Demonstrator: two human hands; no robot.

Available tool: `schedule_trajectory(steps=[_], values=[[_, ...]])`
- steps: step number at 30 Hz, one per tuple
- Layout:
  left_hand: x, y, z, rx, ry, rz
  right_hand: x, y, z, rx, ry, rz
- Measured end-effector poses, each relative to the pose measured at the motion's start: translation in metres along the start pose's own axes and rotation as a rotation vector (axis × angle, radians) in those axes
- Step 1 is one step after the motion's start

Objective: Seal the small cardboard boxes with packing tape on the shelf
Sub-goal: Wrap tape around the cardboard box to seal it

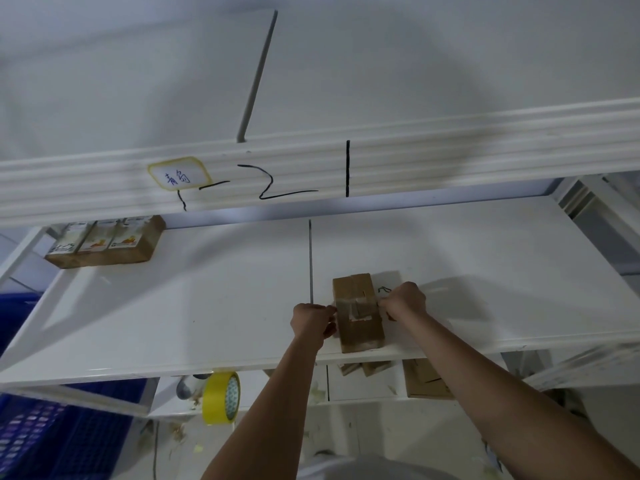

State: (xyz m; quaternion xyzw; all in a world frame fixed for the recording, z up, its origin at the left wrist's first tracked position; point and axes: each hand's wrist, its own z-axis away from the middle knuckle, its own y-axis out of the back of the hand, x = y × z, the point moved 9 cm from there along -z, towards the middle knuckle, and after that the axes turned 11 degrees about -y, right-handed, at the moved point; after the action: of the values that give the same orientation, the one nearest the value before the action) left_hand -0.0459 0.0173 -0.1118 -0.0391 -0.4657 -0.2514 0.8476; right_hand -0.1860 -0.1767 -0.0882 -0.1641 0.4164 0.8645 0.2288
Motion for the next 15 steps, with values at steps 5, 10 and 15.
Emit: schedule_trajectory(steps=[5, 10, 15], values=[[0.014, 0.003, 0.001, 0.076, -0.210, -0.232, 0.003, -0.005, -0.002, 0.022, 0.074, 0.058], [0.022, 0.011, 0.002, 0.115, -0.229, -0.115, 0.001, 0.007, 0.005, 0.120, 0.159, 0.052], [0.029, 0.001, 0.006, 0.061, -0.274, -0.211, -0.015, 0.003, 0.029, 0.119, 0.296, 0.060]])
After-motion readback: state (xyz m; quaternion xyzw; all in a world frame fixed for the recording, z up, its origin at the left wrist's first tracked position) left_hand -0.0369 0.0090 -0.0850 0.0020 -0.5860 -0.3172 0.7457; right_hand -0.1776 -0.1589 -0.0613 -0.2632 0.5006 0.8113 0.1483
